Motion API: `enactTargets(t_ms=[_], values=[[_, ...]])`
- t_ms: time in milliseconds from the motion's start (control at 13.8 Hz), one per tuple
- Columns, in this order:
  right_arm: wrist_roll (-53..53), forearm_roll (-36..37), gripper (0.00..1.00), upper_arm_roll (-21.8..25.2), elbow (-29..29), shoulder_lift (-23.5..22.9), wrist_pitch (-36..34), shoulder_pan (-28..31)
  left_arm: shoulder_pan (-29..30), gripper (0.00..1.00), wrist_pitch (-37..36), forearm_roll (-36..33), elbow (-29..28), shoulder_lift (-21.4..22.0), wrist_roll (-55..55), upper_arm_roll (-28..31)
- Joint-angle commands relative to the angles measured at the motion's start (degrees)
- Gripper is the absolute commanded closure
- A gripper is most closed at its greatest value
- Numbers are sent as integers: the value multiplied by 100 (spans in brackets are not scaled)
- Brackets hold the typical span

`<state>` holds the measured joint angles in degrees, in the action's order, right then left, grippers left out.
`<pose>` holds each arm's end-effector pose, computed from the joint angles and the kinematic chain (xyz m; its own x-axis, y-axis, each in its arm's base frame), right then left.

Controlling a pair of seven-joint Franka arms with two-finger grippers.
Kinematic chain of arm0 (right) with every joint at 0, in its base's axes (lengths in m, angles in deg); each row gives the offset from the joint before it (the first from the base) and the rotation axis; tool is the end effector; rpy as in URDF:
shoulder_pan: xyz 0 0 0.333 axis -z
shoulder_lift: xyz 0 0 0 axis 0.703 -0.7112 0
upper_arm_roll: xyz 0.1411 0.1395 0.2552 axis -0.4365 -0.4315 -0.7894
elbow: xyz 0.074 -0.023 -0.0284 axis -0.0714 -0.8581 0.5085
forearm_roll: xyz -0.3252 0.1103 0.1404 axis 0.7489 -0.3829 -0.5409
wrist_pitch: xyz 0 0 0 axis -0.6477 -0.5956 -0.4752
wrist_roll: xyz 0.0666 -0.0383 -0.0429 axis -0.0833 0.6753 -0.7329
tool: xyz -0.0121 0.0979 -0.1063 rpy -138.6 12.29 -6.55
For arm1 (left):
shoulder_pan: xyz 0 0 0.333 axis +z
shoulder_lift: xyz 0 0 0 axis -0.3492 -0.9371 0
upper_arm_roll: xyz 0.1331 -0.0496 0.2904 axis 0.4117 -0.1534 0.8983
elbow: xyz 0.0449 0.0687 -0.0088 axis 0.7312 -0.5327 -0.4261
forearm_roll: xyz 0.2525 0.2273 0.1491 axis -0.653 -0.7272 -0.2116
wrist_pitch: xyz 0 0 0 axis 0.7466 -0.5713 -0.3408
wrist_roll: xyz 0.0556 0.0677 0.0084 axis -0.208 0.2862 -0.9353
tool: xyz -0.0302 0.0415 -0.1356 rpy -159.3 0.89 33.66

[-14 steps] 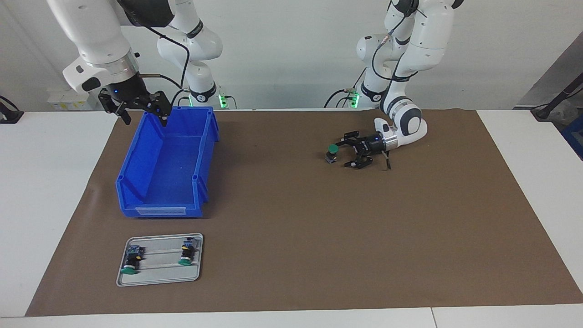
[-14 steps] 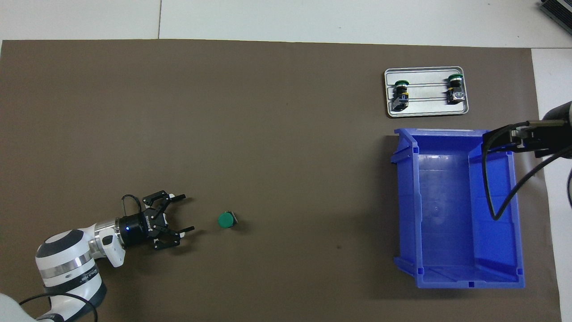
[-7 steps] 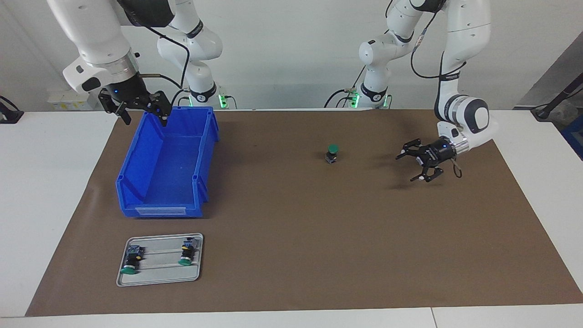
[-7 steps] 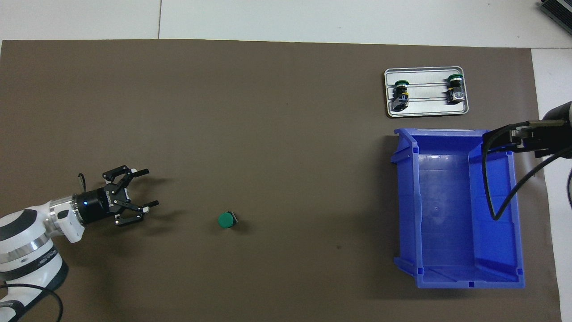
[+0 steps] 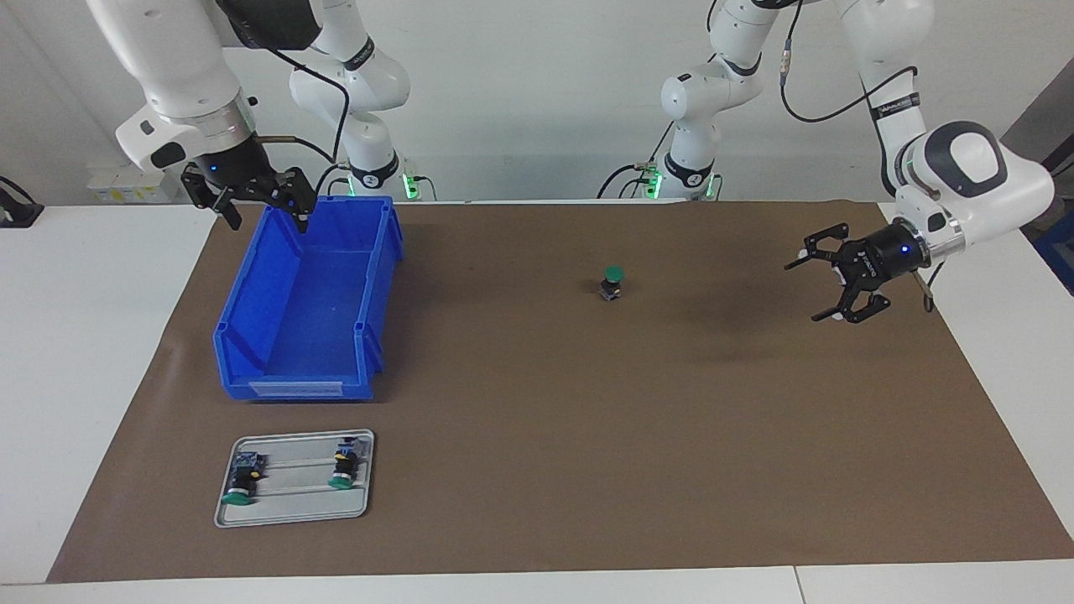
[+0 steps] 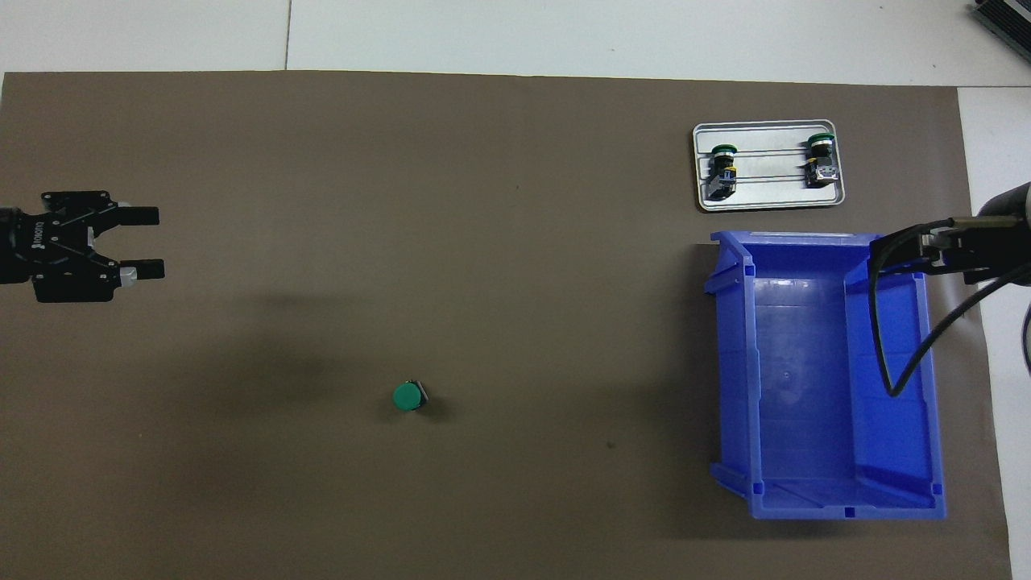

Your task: Place and press button with both arms

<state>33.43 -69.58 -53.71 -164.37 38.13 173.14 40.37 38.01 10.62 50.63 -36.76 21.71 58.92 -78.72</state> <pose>0.5247 0.0136 0.5943 0.9971 -0.0695 -0.0313 -0.0682 -0.9969 0.0386 0.5485 0.0254 0.4913 0.6182 -0.3856 0.6849 -0.7825 -0.3838 0.4903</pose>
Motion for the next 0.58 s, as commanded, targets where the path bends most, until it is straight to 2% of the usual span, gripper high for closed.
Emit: enactTargets(t_ms=[0,72,290,435,507], values=[[-131,-70,0,-12,-24,53,-64,35,-568,4,-157,-1102,175,486,-1392,63],[-131,-70,0,-12,-24,53,-64,35,-858,4,-147,-1637,254,653,-1953,54],[-131,-70,0,-12,-24,53,-64,35,-1675,3,-235,-2589,203,1084,-3668,46],[-131,-70,0,-12,-24,53,-64,35,-2316,1,-384,-3327,185,1190,-4757,37],[-131,-70,0,-12,-33,53,-64,35,-2685,0,-350,-3713,176,1199,-5798,37]])
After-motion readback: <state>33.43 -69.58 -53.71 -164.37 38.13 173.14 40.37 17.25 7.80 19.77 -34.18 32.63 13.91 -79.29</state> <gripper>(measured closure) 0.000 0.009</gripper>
